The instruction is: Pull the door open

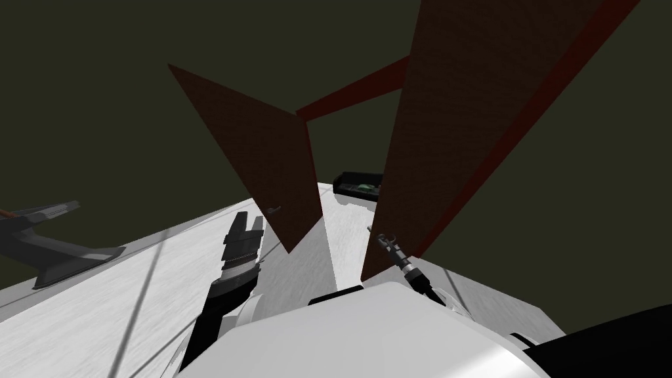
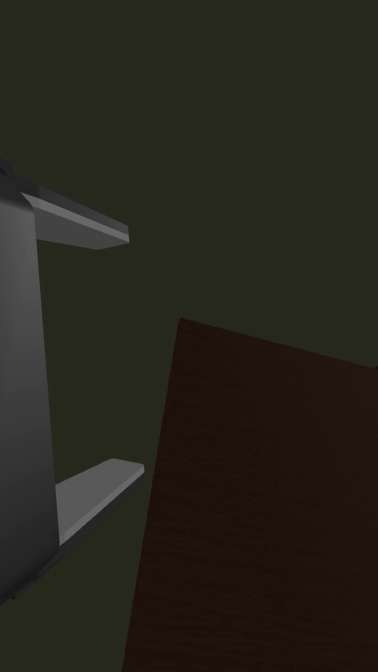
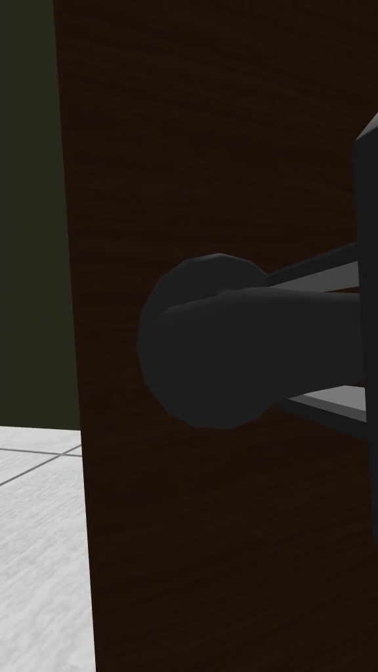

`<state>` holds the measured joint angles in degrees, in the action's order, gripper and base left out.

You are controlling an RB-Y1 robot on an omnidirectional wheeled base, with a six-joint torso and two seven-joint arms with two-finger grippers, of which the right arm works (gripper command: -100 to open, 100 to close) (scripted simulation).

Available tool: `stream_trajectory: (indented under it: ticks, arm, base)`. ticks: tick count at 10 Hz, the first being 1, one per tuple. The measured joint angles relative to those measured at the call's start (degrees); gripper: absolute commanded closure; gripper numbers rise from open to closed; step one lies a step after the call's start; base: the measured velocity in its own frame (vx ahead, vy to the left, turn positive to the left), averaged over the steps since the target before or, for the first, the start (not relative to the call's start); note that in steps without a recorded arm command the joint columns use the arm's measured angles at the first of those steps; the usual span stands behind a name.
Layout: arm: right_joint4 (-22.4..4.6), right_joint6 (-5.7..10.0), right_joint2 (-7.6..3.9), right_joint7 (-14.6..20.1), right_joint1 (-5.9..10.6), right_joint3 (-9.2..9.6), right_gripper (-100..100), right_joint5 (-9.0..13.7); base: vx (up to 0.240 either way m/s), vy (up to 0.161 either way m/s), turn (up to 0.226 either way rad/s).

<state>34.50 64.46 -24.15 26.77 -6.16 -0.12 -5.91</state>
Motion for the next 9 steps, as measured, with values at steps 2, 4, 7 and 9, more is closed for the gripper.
stream_trajectory:
  ticks: [2,4,7,9]
  arm:
    - [0.7,-1.84,0.69,0.1,1.84,0.14,100,-1.2]
    - [0.3,-3.39,1.42,0.1,3.68,0.43,100,-2.4]
    - [1.3,-4.7,2.93,0.0,4.2,1.1,100,-4.0]
    - [0.8,-4.32,2.82,0.1,4.43,0.98,100,-3.9]
  base:
    - [-0.216,-0.107,0.051]
    - [-0.148,-0.101,0.031]
    - [-0.085,-0.132,0.056]
    - [-0.135,-0.006,0.267]
